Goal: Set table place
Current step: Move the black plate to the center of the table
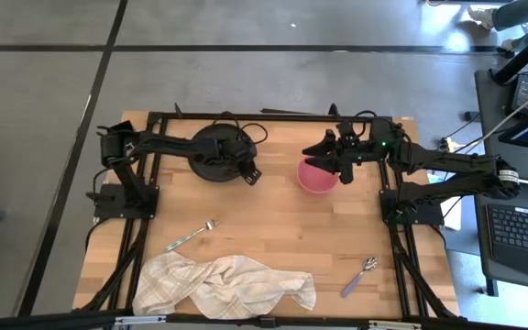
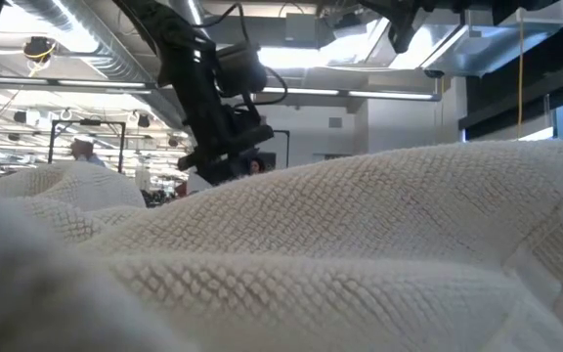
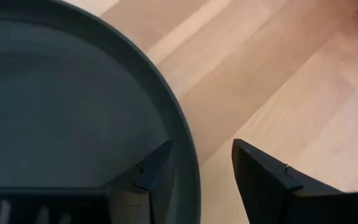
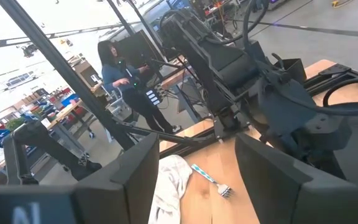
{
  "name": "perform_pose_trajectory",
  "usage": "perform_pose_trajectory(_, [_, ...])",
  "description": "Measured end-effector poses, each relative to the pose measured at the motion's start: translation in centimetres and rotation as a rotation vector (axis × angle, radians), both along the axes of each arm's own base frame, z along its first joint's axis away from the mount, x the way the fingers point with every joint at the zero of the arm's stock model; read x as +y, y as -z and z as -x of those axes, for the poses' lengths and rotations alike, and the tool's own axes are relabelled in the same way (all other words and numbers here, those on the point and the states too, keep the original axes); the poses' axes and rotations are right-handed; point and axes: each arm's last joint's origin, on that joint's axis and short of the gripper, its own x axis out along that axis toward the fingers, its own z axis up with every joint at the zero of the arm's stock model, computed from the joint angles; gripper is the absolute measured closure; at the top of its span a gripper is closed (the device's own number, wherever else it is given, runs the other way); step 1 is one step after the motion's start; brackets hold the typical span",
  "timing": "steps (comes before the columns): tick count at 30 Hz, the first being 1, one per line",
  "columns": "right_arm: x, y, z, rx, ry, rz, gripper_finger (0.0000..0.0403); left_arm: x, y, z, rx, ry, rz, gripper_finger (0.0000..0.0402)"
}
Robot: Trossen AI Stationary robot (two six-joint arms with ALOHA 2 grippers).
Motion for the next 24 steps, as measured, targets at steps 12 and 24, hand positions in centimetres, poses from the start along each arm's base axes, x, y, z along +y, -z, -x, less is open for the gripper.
perform_pose_trajectory(12, [0.0, 0.0, 0.0, 0.001, 0.0, -0.004, 0.0191, 0.2, 0.3, 0.0, 0.017, -0.034, -0.04, 0.0251])
perform_pose_trajectory(24, [0.0, 0.0, 0.0, 0.004, -0.001, -0.031, 0.0191, -0.6, 2.8, -1.1, 0.042, -0.052, -0.017, 0.0251])
